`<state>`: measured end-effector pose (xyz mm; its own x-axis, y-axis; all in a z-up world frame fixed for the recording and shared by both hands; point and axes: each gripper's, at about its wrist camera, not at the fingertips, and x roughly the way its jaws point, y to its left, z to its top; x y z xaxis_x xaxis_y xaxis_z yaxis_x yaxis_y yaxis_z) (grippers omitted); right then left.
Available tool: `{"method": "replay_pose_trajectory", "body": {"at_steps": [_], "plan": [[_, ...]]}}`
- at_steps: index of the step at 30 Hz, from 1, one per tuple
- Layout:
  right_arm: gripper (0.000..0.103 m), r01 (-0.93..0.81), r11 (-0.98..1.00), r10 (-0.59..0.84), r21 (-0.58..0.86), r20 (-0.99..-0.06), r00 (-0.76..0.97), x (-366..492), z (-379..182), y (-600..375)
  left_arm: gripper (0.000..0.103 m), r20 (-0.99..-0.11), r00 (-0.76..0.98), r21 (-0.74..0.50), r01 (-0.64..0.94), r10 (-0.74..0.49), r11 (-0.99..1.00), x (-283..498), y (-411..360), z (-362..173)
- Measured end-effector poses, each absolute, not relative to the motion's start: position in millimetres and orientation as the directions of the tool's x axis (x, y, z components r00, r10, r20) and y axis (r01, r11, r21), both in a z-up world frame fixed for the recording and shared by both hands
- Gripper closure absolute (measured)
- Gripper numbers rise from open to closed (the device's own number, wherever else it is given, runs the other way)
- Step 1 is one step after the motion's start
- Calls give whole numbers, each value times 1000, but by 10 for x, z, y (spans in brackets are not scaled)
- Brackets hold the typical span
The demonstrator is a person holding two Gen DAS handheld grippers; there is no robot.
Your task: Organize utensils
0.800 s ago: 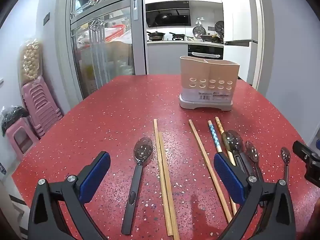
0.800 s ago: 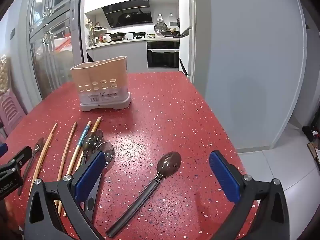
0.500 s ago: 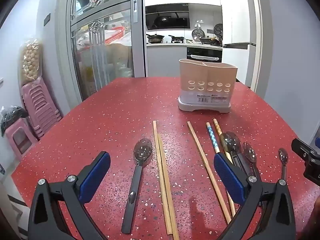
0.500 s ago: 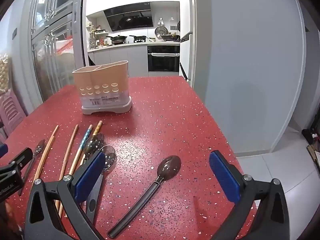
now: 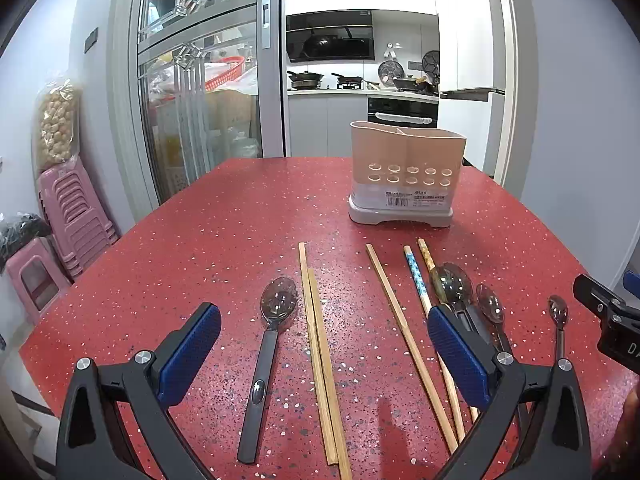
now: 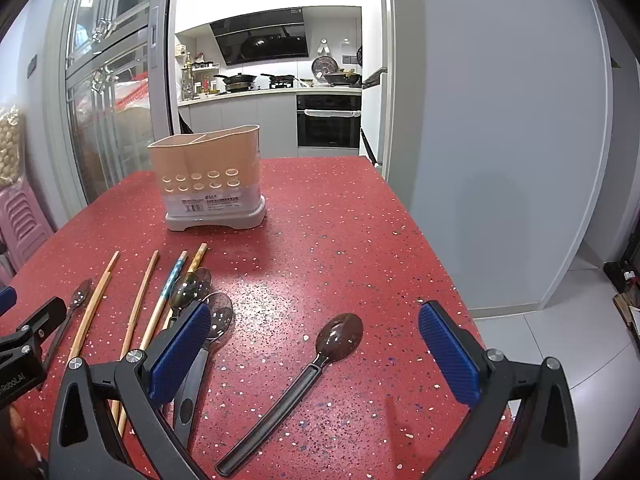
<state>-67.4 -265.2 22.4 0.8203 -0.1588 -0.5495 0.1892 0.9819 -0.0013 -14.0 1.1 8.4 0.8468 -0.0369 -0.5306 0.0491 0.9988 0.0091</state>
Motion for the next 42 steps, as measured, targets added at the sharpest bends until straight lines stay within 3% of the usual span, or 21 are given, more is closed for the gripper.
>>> {"method": "replay_pose_trajectory", "body": {"at_steps": [42], "plan": [[0, 192, 981, -163, -3, -541, 825, -720, 199, -2598, 0, -527, 849, 8, 52, -40, 999, -143, 18, 70]]}}
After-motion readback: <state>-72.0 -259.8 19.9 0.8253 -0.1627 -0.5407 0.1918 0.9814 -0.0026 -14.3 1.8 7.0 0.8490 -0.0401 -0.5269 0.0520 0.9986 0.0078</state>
